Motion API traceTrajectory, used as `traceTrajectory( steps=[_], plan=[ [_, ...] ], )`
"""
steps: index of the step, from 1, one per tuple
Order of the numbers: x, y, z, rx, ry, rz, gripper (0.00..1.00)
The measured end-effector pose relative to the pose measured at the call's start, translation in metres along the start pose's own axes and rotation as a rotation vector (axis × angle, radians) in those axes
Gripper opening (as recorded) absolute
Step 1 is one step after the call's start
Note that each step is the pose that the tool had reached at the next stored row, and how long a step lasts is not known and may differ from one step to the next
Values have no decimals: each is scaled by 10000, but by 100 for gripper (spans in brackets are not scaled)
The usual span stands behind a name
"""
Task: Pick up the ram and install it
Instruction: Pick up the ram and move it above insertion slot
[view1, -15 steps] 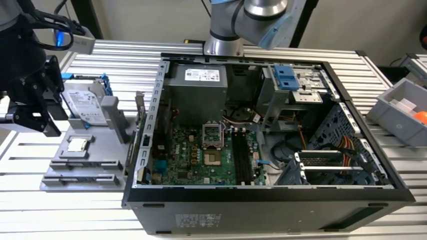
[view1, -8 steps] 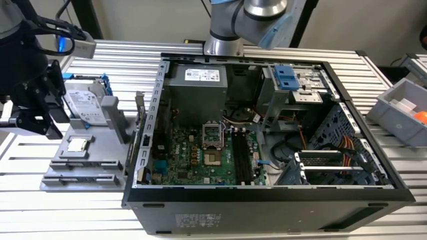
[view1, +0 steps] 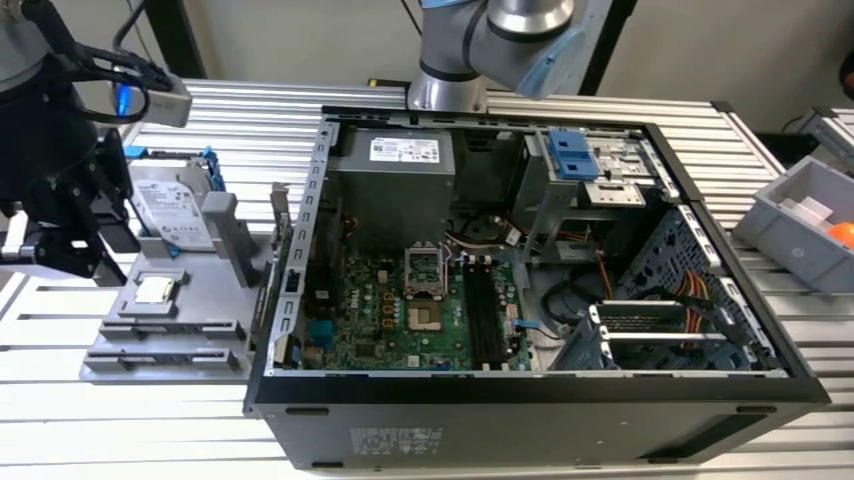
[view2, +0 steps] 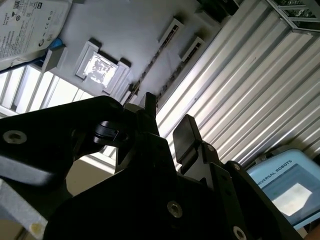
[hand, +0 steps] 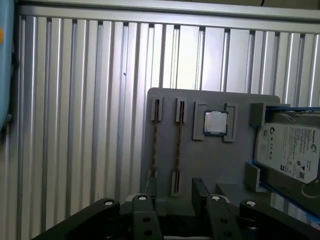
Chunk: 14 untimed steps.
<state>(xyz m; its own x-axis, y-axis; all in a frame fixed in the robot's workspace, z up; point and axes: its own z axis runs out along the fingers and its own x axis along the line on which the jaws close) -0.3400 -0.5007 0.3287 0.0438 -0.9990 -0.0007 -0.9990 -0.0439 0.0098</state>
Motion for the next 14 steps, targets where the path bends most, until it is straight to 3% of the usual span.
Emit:
traceTrajectory(
  steps=[8, 14],
  plan=[
    [56, 2, 39, 0, -1, 125, 100],
    [59, 1, 83, 0, -1, 126, 100]
  ],
)
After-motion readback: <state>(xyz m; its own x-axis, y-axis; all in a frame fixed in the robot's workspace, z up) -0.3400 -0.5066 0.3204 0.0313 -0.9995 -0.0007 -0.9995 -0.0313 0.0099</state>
